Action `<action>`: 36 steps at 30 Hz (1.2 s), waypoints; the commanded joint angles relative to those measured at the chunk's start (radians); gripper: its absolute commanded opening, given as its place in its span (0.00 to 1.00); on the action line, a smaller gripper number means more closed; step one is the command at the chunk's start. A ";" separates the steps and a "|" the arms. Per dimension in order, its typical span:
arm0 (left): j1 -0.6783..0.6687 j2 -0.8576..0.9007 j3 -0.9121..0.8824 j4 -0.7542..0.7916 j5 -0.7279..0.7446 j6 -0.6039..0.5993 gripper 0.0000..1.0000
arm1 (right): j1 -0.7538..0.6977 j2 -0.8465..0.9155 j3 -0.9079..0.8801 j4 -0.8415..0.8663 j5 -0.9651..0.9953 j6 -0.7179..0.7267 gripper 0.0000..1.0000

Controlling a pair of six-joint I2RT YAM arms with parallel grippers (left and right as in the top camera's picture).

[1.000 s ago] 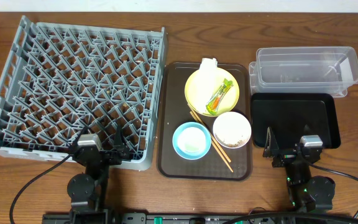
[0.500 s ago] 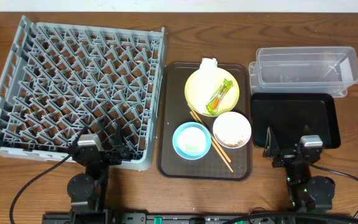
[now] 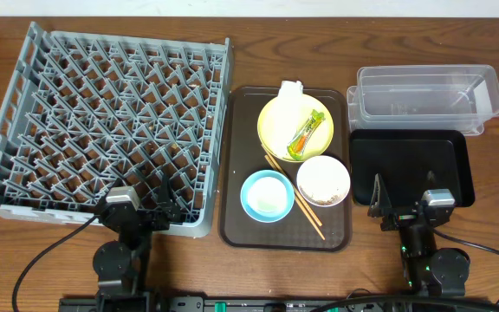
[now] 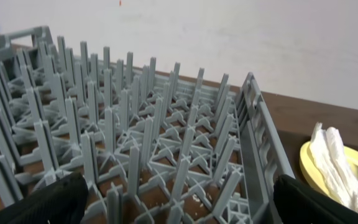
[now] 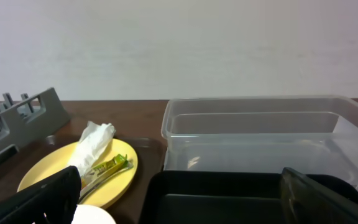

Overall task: Sort waste into correct bins and load items into the dishwasher
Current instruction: 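Reach the right gripper to the yellow plate and grasp the green wrapper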

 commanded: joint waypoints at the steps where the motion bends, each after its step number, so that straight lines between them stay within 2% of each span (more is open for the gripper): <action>1: -0.006 0.021 0.064 -0.083 0.017 -0.025 0.98 | 0.008 -0.005 0.014 -0.002 0.002 0.027 0.99; 8: -0.006 0.184 0.289 -0.271 0.017 -0.024 0.98 | 0.008 0.124 0.137 -0.066 -0.002 0.027 0.99; 15: -0.006 0.440 0.550 -0.484 0.014 -0.024 0.98 | 0.008 0.447 0.392 -0.166 -0.006 0.027 0.99; 21: -0.006 0.637 0.711 -0.630 0.013 -0.024 0.98 | 0.008 0.779 0.692 -0.342 -0.025 0.026 0.99; 27: -0.006 0.740 0.754 -0.666 0.014 -0.024 0.98 | 0.008 1.067 0.985 -0.595 -0.027 -0.046 0.99; 31: -0.006 0.747 0.754 -0.671 0.014 -0.024 0.98 | 0.008 1.153 1.023 -0.593 -0.112 -0.041 0.99; 34: -0.006 0.746 0.754 -0.669 0.014 -0.024 0.98 | 0.009 1.176 1.023 -0.527 -0.246 -0.042 0.99; 36: -0.006 0.746 0.754 -0.669 0.014 -0.024 0.98 | 0.018 1.189 1.023 -0.481 -0.258 -0.023 0.98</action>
